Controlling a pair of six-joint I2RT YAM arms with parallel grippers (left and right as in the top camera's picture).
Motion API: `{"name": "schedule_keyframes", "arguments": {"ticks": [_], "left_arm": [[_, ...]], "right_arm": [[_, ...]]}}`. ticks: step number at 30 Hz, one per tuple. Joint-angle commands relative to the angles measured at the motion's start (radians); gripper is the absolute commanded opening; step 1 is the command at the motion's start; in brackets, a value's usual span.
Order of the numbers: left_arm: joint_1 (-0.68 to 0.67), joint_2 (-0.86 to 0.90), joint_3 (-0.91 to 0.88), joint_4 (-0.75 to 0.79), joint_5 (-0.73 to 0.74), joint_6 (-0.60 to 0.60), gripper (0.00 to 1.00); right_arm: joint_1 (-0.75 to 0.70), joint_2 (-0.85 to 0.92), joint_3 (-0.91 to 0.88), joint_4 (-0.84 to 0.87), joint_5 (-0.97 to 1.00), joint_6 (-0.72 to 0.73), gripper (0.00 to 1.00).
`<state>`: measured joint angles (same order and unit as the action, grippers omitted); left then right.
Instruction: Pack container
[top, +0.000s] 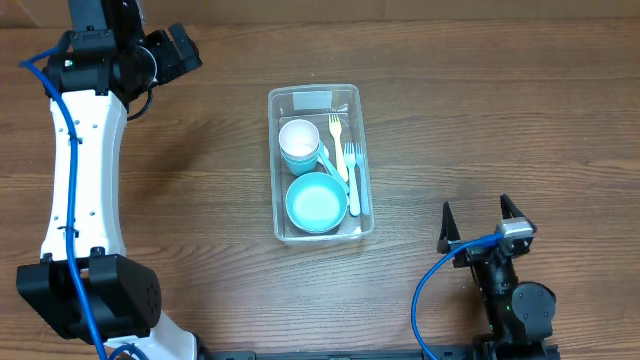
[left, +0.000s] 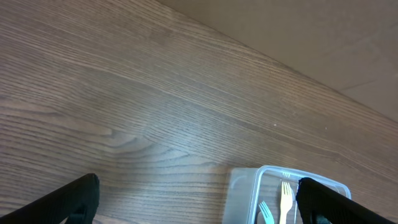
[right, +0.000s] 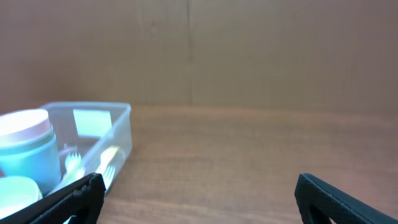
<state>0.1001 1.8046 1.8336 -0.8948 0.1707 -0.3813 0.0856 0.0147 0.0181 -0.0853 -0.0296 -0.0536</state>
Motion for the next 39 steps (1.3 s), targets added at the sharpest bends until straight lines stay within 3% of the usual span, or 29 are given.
{"name": "schedule_keyframes", "arguments": {"ticks": [1, 16, 28, 39], "left_arm": [[0.002, -0.032, 0.028, 0.002, -0.002, 0.023, 1.00], [-0.008, -0.097, 0.028, -0.003, -0.002, 0.023, 1.00], [-0.055, -0.773, 0.027, -0.040, -0.088, 0.023, 1.00], [-0.055, -1.259, -0.022, -0.449, -0.130, 0.023, 1.00]], "right_arm": [[-0.003, -0.010, -0.010, 0.004, -0.006, -0.006, 1.00], [-0.003, -0.010, -0.010, 0.004, -0.006, -0.006, 1.00], [-0.003, -0.010, -0.010, 0.004, -0.006, -0.006, 1.00], [-0.003, -0.010, -0.010, 0.004, -0.006, -0.006, 1.00]]}}
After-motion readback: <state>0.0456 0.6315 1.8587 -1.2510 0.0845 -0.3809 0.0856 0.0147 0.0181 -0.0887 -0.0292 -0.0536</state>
